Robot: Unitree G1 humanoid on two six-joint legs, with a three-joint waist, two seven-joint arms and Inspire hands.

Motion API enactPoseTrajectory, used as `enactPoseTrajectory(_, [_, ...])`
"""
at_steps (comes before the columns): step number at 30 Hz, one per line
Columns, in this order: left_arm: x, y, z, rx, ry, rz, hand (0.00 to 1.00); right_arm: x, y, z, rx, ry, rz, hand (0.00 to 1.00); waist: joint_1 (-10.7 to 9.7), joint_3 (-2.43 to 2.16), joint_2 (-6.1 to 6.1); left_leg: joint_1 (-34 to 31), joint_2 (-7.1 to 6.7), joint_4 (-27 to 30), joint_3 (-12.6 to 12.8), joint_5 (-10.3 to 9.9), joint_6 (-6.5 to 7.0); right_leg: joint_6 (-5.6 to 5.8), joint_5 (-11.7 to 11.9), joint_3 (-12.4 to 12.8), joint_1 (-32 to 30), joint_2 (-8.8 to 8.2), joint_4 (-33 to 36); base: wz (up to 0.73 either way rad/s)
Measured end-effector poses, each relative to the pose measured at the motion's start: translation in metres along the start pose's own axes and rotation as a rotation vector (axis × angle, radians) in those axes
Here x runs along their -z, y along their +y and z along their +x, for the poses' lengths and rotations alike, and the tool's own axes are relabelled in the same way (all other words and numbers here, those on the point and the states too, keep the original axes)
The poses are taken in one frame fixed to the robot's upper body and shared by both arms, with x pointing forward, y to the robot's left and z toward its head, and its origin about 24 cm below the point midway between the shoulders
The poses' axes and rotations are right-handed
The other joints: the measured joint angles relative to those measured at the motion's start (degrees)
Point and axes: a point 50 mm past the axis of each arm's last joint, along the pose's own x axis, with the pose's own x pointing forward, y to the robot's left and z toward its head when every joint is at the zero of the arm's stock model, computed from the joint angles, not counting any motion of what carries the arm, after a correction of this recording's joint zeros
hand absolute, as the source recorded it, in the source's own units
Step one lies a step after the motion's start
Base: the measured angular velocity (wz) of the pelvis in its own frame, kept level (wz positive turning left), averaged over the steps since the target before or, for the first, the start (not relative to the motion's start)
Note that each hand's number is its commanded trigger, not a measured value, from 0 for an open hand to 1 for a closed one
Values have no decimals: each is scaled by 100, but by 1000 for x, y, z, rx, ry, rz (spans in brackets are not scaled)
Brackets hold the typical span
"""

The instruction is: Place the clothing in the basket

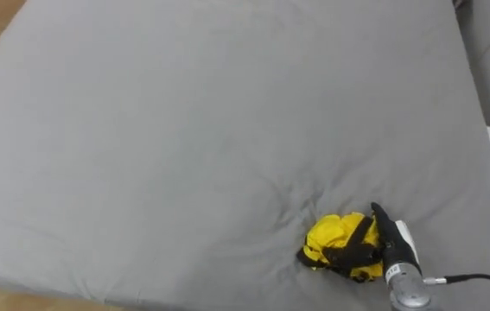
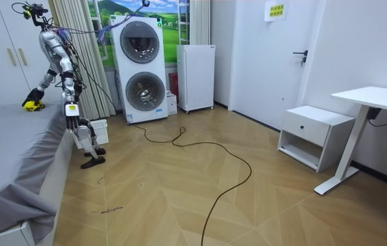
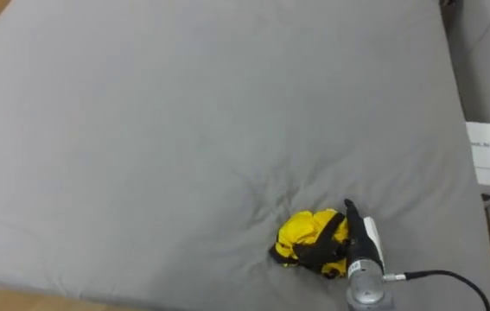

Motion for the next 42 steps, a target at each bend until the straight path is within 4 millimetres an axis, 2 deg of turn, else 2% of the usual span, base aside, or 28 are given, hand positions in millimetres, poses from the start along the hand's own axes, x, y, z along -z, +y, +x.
enactPoseTrajectory(1, [1, 1, 0, -2, 6, 2, 0, 1, 0, 0, 4, 4, -3, 40, 6, 1, 1, -23, -4, 3, -3, 2, 3, 5, -3, -26, 0, -5, -2, 15])
enactPoseTrajectory(2, [3, 3, 0, -7, 16, 6, 0, 2, -1, 1, 13, 12, -8, 73, 0, 2, 1, -74, -28, 49, -4, 12, 20, 17, -10, -91, -6, -23, -7, 27])
enactPoseTrajectory(3, [5, 5, 0, -12, 30, 10, 0, 5, -2, 2, 21, 26, -15, 100, 1, 3, 4, -129, -36, 113, -2, 16, 26, 26, -15, -135, -7, -36, -7, 28])
enactPoseTrajectory(5, [10, 7, -1, -18, 53, 17, 0, 11, -5, 3, 35, 55, -27, 100, 7, 11, 17, -171, -53, 193, -3, 13, 34, 32, -19, -166, 19, -42, -34, 19])
enactPoseTrajectory(8, [16, 13, -2, -42, 76, 56, 0, 19, -14, 4, 73, 89, -56, 100, 19, -10, 30, -269, -58, 329, 1, 12, 49, 59, -40, -259, 48, -45, -89, 26])
enactPoseTrajectory(12, [16, 19, -2, -63, 92, 86, 0, 30, -31, 4, 112, 146, -90, 100, 94, -14, 49, -396, -59, 492, -3, 8, 57, 68, -45, -354, 50, -51, -85, 17])
enactPoseTrajectory(15, [15, 21, -2, -84, 91, 130, 0, 37, -35, 3, 121, 173, -95, 100, 88, -11, 67, -438, -55, 490, 62, 18, 74, 79, -52, -440, 58, -56, -98, 19])
enactPoseTrajectory(19, [14, 20, -1, -85, 92, 144, 0, 42, -36, 1, 122, 194, -98, 100, 77, -8, 95, -432, -57, 487, 65, 19, 74, 81, -55, -444, 95, -58, -106, 5])
enactPoseTrajectory(25, [-2, 18, 0, -95, 29, 119, 0, 46, -39, 0, 118, 211, -55, 100, -44, -11, 98, -178, -103, 257, 74, 24, 81, 111, -72, -363, 239, -69, -194, -6])
enactPoseTrajectory(27, [-6, 19, 1, -98, 10, 110, 0, 53, -40, -4, 115, 228, -8, 100, -76, -18, 67, 60, -147, 99, 89, 25, 83, 154, -108, -208, 370, -82, -208, -8])
enactPoseTrajectory(29, [-9, 18, 1, -99, -6, 108, 0, 57, -40, -7, 117, 238, 28, 100, -79, -14, 30, 251, -148, -50, 218, 35, 95, 168, -133, 38, 432, -87, -213, -22])
enactPoseTrajectory(31, [-10, 19, 1, -100, -16, 110, 0, 60, -38, -9, 108, 238, 42, 100, -86, -24, -1, 381, -146, -118, 293, 35, 96, 178, -138, 180, 492, -95, -239, -32])
enactPoseTrajectory(32, [-12, 19, 1, -104, -25, 103, 0, 62, -39, -11, 106, 236, 48, 100, -149, -26, -33, 442, -146, -141, 330, 34, 96, 185, -134, 220, 538, -106, -268, -28])
enactPoseTrajectory(34, [-13, 22, 1, -114, -30, 91, 0, 62, -41, -12, 114, 231, 47, 100, -241, -39, -67, 594, -137, -262, 431, 34, 96, 190, -132, 516, 550, -88, -238, -41])
enactPoseTrajectory(36, [-16, 25, 1, -127, -43, 90, 0, 59, -46, -12, 133, 216, 52, 100, -277, -12, -120, 789, -136, -335, 565, 34, 96, 194, -130, 770, 608, -76, -188, -58])
enactPoseTrajectory(37, [-17, 26, 1, -132, -44, 88, 0, 59, -49, -13, 147, 210, 65, 100, -377, -15, -168, 889, -141, -347, 596, 33, 95, 197, -127, 848, 665, -80, -183, -52])
enactPoseTrajectory(39, [-20, 25, 2, -127, -48, 89, 0, 55, -56, -14, 181, 180, 106, 100, -532, -9, -229, 1080, -127, -415, 858, 32, 95, 201, -125, 1154, 725, -64, -174, -59])
enactPoseTrajectory(40, [-18, 25, 2, -129, -34, 87, 0, 54, -59, -16, 191, 168, 116, 100, -540, -8, -234, 1123, -119, -435, 921, 29, 95, 203, -123, 1227, 725, -54, -175, -69])
enactPoseTrajectory(41, [-15, 26, 2, -138, 0, 75, 0, 52, -62, -18, 207, 146, 122, 100, -591, -8, -236, 1190, -108, -446, 1024, 26, 97, 205, -118, 1413, 724, -45, -174, -71])
enactPoseTrajectory(42, [-6, 29, 1, -145, 32, 74, 0, 52, -66, -20, 223, 132, 130, 100, -672, -4, -231, 1239, -97, -446, 1054, 21, 97, 204, -115, 1529, 722, -42, -166, -65])
